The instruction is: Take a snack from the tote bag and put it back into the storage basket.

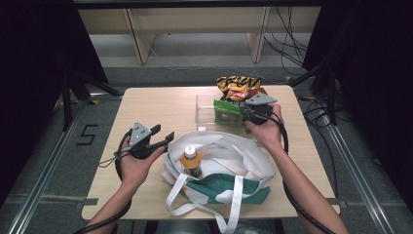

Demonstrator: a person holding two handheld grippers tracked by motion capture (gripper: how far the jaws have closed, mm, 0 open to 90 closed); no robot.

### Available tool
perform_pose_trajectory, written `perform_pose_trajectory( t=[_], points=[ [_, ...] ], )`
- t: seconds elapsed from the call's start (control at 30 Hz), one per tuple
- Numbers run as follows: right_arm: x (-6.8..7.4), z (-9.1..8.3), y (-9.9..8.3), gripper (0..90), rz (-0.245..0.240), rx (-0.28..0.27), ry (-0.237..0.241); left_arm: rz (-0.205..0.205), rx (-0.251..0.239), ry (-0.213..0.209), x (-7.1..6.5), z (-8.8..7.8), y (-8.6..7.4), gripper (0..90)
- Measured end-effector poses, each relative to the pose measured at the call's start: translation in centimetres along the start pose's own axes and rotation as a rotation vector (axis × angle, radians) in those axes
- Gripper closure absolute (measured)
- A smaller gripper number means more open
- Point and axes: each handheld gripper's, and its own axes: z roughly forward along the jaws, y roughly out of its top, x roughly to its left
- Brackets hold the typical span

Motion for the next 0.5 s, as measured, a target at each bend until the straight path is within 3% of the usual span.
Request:
perform_pose_trajectory(
  t=[0.33,0.5],
  points=[
    [0.2,-1.7,0.5,66.2,-0.006,-0.044,0.003,0.002,-0.010,-0.005,-0.1,-0.2,0.2,39.8],
    [0.3,-2.5,0.5,61.3,0.035,-0.065,0.037,0.000,-0.009,-0.008,-0.3,-0.3,0.3,39.8]
  ],
)
